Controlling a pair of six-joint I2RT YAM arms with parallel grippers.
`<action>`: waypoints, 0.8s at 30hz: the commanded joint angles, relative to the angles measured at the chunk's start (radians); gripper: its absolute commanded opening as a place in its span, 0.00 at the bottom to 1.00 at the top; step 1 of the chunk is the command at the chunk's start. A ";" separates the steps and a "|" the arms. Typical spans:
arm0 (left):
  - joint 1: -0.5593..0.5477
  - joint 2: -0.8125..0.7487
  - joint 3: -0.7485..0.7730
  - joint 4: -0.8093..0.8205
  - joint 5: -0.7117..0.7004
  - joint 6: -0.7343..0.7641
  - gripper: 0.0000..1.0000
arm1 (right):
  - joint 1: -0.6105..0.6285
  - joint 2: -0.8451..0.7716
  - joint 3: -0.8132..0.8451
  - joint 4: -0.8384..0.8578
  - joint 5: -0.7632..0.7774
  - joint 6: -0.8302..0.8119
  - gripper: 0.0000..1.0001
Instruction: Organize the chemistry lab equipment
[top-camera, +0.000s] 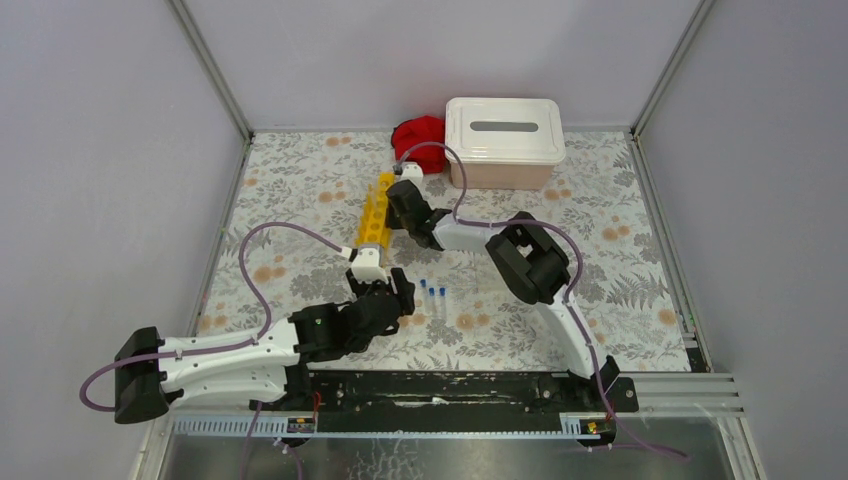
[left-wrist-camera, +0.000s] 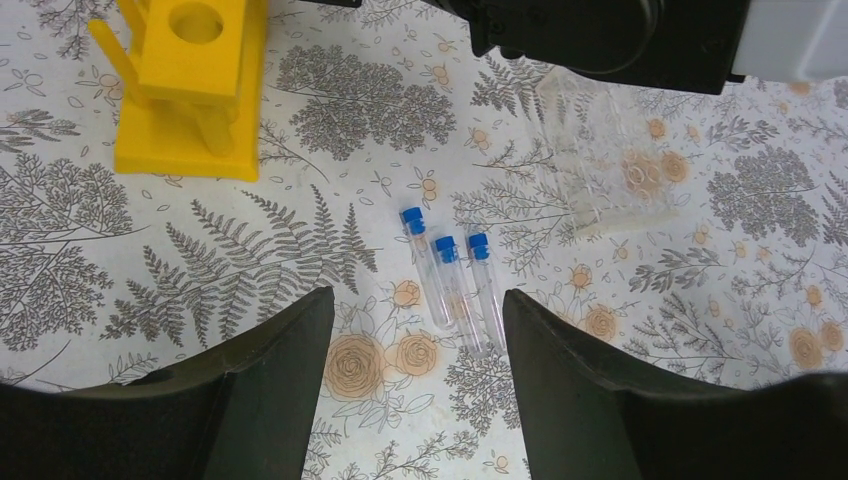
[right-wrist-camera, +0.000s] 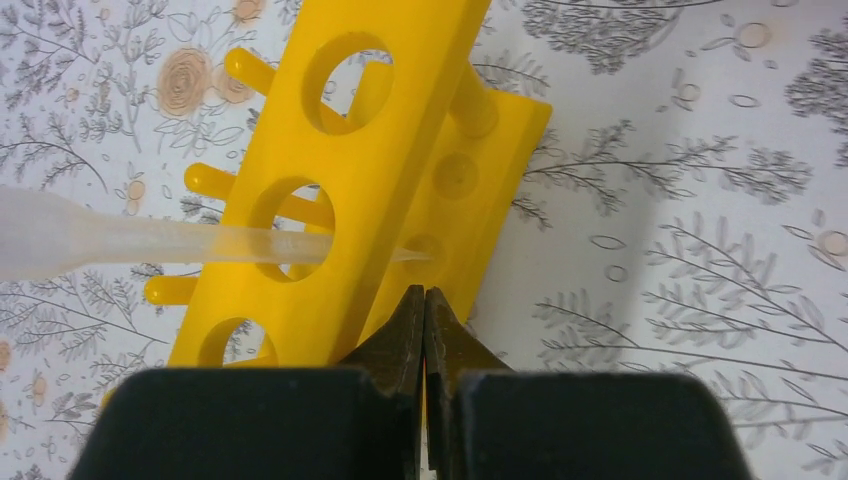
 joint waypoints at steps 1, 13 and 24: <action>-0.007 -0.016 -0.004 -0.033 -0.065 -0.034 0.70 | 0.032 0.034 0.106 -0.022 -0.023 0.008 0.00; -0.007 -0.024 0.009 -0.094 -0.088 -0.078 0.70 | 0.059 0.114 0.241 -0.065 -0.041 0.010 0.00; -0.007 0.022 0.032 -0.116 -0.086 -0.117 0.77 | 0.056 -0.001 0.100 0.010 0.004 -0.028 0.10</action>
